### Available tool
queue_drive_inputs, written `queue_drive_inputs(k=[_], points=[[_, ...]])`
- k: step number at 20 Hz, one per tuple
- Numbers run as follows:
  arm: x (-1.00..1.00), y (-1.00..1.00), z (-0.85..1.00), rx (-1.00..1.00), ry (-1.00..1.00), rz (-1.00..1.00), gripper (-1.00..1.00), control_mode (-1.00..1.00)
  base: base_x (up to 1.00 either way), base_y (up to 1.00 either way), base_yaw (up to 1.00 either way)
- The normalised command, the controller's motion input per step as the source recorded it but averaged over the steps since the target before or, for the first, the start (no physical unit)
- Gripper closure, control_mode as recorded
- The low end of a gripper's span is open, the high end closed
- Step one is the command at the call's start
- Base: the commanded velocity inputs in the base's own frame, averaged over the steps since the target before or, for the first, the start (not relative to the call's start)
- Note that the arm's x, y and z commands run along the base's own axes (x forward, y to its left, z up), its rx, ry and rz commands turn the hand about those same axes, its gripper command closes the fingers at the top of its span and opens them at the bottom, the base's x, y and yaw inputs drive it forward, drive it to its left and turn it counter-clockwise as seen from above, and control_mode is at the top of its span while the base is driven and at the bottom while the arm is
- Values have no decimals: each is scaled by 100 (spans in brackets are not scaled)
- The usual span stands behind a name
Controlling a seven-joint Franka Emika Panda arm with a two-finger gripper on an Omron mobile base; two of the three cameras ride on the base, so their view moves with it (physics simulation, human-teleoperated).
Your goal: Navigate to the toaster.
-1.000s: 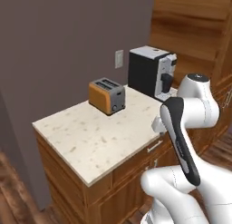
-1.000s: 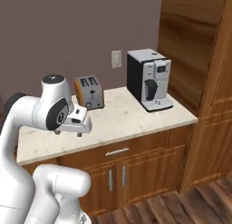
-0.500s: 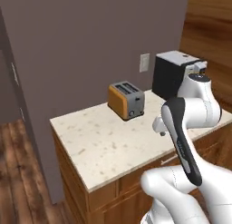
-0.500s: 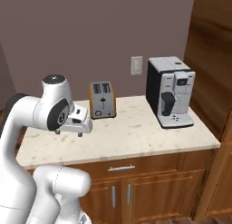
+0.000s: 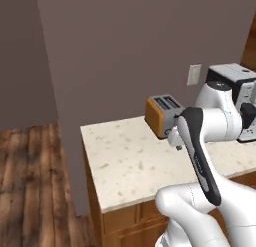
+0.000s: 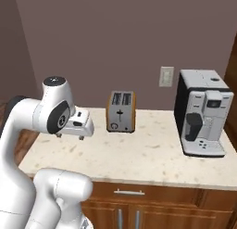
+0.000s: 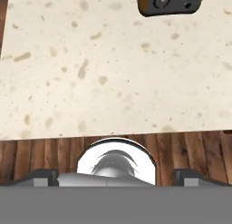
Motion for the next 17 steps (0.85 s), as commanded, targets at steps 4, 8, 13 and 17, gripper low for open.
queue_drive_inputs(k=[4, 8, 13, 17], points=[[0, 0, 0, 0, 0, 0, -100, 100, 36, -60, 37], [0, 0, 0, 0, 0, 0, -100, 100, 35, -58, 35], [0, 0, 0, 0, 0, 0, -100, 100, 30, -59, 31], [0, 0, 0, 0, 0, 0, -100, 100, 22, -57, 23]])
